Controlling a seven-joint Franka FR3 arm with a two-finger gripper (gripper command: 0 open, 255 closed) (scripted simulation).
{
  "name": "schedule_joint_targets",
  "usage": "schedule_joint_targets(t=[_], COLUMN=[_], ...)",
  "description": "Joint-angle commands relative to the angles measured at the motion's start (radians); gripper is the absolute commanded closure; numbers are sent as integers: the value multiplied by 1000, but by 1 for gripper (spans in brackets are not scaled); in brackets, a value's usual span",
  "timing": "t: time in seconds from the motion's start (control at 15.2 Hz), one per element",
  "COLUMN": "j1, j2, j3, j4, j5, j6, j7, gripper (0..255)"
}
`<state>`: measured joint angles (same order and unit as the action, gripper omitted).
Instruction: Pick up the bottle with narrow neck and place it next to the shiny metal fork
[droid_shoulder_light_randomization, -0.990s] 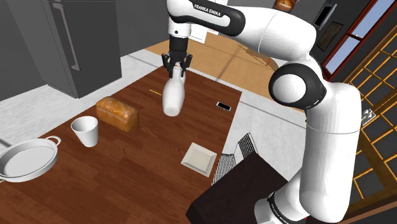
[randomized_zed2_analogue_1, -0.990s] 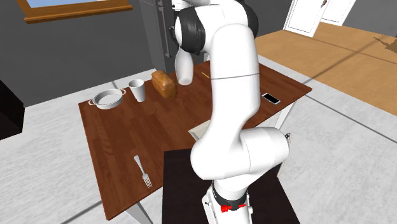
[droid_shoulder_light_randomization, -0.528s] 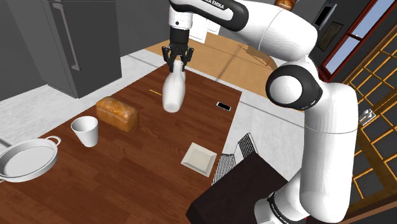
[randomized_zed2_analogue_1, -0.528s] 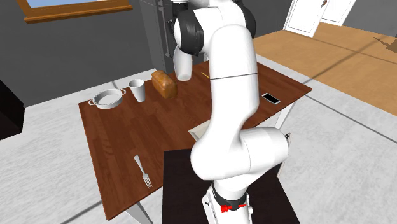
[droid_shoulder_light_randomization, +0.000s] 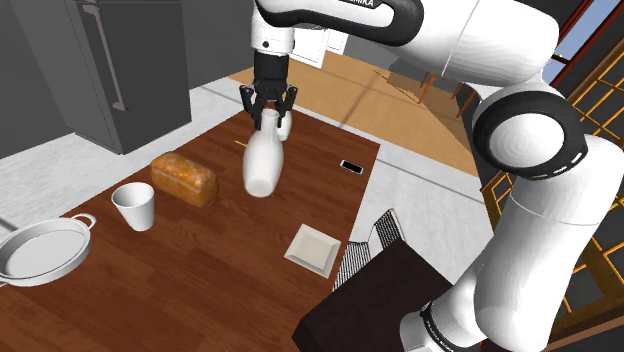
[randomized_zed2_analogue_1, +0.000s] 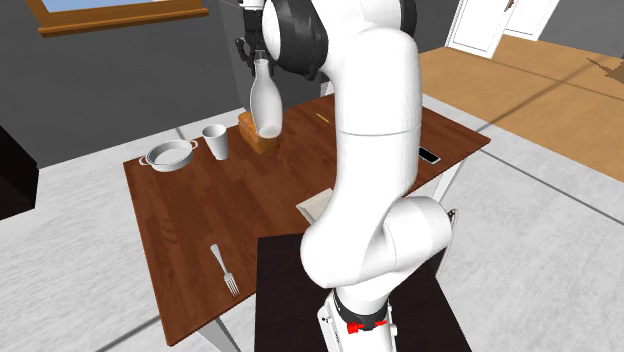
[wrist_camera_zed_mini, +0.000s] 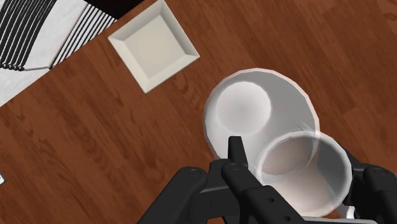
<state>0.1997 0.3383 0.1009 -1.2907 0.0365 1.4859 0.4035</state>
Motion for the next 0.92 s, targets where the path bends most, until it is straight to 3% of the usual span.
schedule_joint_targets(t=[0.0,0.4,0.86], j1=[23,93,176], j2=[-46,-144,-209], j3=[14,61,125], j4=[-63,-202,-293], j5=[5,23,43], j6=[20,70,109], j7=[38,153,298], gripper=[255,255,255])
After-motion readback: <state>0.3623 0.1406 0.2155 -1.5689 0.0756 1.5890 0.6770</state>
